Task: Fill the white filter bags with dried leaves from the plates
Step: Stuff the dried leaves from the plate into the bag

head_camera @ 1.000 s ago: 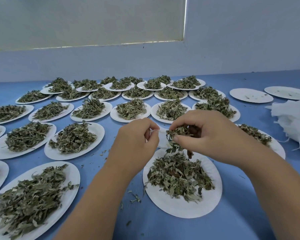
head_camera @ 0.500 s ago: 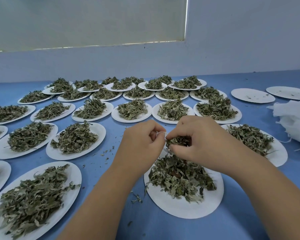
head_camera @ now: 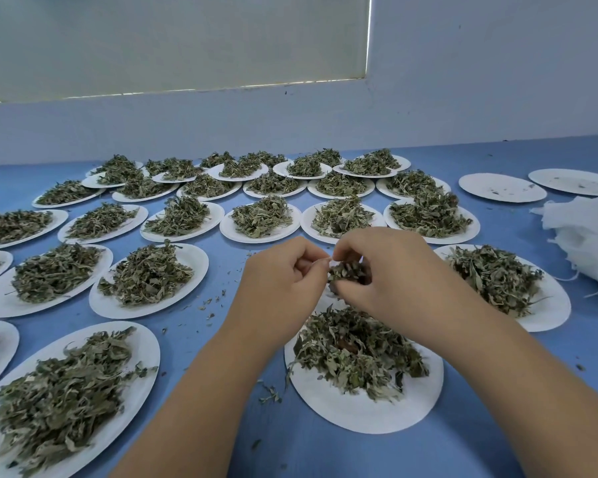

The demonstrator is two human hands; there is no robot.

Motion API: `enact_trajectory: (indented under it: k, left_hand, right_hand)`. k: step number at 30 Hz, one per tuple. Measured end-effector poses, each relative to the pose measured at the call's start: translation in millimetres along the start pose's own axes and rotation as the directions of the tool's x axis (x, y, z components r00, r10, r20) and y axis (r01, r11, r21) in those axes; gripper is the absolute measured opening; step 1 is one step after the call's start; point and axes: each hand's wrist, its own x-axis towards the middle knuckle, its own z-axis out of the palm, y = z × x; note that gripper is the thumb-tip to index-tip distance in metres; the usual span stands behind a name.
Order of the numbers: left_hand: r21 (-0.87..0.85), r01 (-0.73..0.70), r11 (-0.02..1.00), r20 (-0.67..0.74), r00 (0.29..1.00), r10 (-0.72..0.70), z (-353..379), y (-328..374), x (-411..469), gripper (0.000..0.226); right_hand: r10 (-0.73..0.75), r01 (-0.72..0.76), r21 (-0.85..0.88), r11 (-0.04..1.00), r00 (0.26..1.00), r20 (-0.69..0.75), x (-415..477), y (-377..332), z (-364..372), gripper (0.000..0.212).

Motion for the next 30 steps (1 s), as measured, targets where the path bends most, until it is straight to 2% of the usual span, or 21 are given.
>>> enact_trajectory:
  k: [3,6,10,14,19,26,30]
  left_hand:
    - [-0.018,0.018,1.0,0.017,1.0,-0.017,1.0,2.5,-0.9,0.018]
    - [-0.063,0.033,0.997,0.007,0.999,-0.033,0.0,4.5,-0.9,0.016]
    - [-0.103,0.053,0.993,0.003,0.999,-0.053,-2.4,6.4,0.0,0.013]
    - [-0.151,0.062,0.987,0.002,0.998,-0.062,-3.0,8.8,-0.7,0.011]
    - [-0.166,0.076,0.983,-0.002,0.997,-0.077,-4.4,9.3,0.1,0.015]
    - [-0.148,0.068,0.987,-0.008,0.997,-0.07,-3.5,9.2,-1.6,0.02]
    - [-0.128,0.067,0.989,-0.001,0.998,-0.067,-2.7,8.1,-1.4,0.017]
  right_hand:
    - [-0.001,0.0,-0.017,1.0,0.999,-0.033,1.1,-1.3,1.3,0.011]
    - [-0.028,0.028,-0.012,1.0,1.0,-0.011,2.2,-1.7,2.2,0.014]
    - [-0.002,0.02,0.18,0.984,0.995,-0.103,-0.5,0.1,-1.1,0.024]
    - [-0.045,0.056,0.103,0.993,0.993,-0.105,1.1,1.2,1.1,0.011]
    - [-0.109,0.119,0.123,0.985,0.99,-0.085,0.9,3.6,3.8,0.013]
    - [-0.042,0.069,0.202,0.977,0.99,-0.133,1.7,2.8,3.1,0.015]
    - [-0.044,0.063,0.15,0.987,0.991,-0.127,2.4,0.5,6.6,0.012]
